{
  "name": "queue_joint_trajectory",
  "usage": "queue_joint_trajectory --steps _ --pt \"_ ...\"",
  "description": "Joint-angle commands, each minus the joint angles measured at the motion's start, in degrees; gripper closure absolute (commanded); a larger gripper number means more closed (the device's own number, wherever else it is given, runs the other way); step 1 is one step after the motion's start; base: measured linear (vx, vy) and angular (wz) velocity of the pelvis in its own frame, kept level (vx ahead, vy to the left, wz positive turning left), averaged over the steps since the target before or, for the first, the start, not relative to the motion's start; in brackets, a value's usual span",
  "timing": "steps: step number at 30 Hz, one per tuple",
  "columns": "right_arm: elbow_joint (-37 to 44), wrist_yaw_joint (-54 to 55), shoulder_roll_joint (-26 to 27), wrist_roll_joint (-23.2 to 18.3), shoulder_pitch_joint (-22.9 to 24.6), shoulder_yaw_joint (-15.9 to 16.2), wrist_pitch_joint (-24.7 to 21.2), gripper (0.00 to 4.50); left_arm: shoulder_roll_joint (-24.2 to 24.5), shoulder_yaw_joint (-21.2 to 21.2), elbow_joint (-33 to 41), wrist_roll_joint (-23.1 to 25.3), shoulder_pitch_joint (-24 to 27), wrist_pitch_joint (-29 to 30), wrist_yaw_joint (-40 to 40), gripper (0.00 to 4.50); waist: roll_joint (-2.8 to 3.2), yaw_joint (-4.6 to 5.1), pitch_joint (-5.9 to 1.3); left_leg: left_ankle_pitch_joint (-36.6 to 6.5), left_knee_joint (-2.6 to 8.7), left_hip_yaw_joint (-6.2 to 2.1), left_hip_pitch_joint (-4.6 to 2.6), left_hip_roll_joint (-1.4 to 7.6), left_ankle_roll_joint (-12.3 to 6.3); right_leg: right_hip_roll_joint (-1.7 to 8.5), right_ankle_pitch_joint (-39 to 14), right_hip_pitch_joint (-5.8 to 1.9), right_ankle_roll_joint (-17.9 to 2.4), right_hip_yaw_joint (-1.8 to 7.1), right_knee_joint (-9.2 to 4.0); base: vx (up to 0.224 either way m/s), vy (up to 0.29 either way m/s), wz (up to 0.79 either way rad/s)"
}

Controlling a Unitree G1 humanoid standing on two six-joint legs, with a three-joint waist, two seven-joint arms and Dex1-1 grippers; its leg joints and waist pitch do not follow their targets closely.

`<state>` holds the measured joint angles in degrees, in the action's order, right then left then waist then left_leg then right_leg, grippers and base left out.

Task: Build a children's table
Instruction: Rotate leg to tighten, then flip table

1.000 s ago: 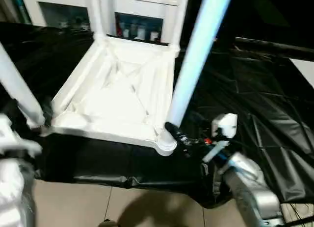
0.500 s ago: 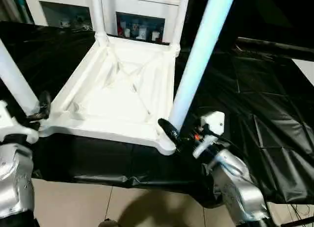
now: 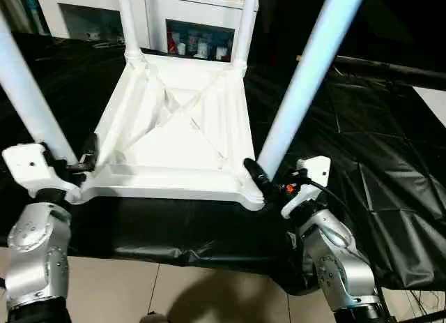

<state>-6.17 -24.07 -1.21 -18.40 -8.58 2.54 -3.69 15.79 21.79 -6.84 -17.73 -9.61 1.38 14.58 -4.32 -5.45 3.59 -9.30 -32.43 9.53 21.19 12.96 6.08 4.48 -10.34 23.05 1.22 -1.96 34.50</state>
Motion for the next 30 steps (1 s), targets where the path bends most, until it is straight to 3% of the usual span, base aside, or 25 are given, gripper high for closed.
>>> queue_joint_trajectory --steps 1,9,14,15,19,20,21,25,30 --pt "1.17 0.5 -0.22 -0.33 0.5 -1.31 0.01 1.4 -0.98 -2.5 1.47 0.55 0.1 0.81 0.44 0.77 1.66 0.04 -3.77 -16.88 3.9 0.59 -0.97 -0.09 1.8 1.77 -9.08 -1.92 -7.74 1.47 -3.42 0.0 0.0 0.0" --pt "1.88 1.96 -0.34 -0.05 0.95 -2.15 0.39 2.01 -2.8 -4.87 2.37 -0.45 0.2 1.95 1.41 1.35 1.41 -0.51 -3.9 -16.7 3.75 0.62 -1.01 -0.07 2.02 1.81 -9.89 -1.88 -7.1 1.51 -3.38 0.0 0.0 0.0" --pt "7.62 2.6 -2.16 -1.01 5.95 -4.04 -1.25 2.26 -4.1 -8.63 2.66 -0.43 0.37 2.82 4.4 1.56 1.36 -1.66 -3.74 -17.13 3.63 0.87 -1.31 -0.04 1.64 1.62 -9.86 -1.58 -6.23 1.6 -3.57 0.0 0.0 0.0" --pt "8.35 2.63 -2.38 -1.04 6.64 -4.22 -1.42 2.42 -4.1 -9.05 2.55 -0.28 0.32 2.8 4.75 1.8 1.27 -1.68 -3.75 -17.33 3.7 0.8 -1.22 -0.08 1.68 1.66 -10.37 -1.71 -6.06 1.59 -3.59 0.0 0.0 0.0" --pt "11.65 3.27 -3.45 -1.32 10.03 -5.93 -2.04 2.5 -4.51 -11.26 1.79 0.32 -0.96 2.9 6.26 1.93 1.4 -1.98 -3.73 -18.89 3.73 0.75 -1.32 -0.1 1.97 1.77 -13.13 -1.58 -4.78 1.62 -4.02 0.0 0.0 0.0" --pt "12.86 4.11 -3.77 -1.17 11.27 -6.9 -2.13 2.57 -4.65 -12.42 1.59 0.87 -1.8 2.88 7.04 2.07 1.28 -1.94 -3.64 -19.29 3.82 0.71 -1.2 -0.08 1.94 1.77 -13.73 -1.59 -4.68 1.65 -4.07 0.0 0.0 0.0" --pt "13.2 4.39 -3.95 -1.06 11.6 -7.36 -2.04 2.58 -4.81 -12.99 1.56 1.01 -2.22 2.96 7.37 2.12 1.62 -1.98 -3.65 -19.73 3.86 0.62 -1.16 -0.11 2.11 1.81 -14.42 -1.56 -4.54 1.61 -4.07 0.0 0.0 0.0" --pt "14.43 5.84 -4.29 -1.2 11.99 -8.82 -2.33 2.62 -5.97 -14.5 1.6 1.2 -3.91 3.82 7.36 2.26 1.85 -1.77 -3.66 -21.17 3.86 0.49 -1.08 -0.25 2.45 1.86 -16.55 -1.57 -4.14 1.59 -4.3 0.0 0.0 0.0" --pt "12.48 7.9 -4.94 1.78 9.43 -8.67 -2.7 2.63 -7.8 -16.07 1.32 1.92 -5.56 4.42 6.07 2.31 1.83 -1.15 -3.87 -18.59 3.59 0.52 -0.69 -0.39 2.32 1.75 -14.65 -1.83 -4.2 1.55 -4.1 0.0 0.0 0.0"
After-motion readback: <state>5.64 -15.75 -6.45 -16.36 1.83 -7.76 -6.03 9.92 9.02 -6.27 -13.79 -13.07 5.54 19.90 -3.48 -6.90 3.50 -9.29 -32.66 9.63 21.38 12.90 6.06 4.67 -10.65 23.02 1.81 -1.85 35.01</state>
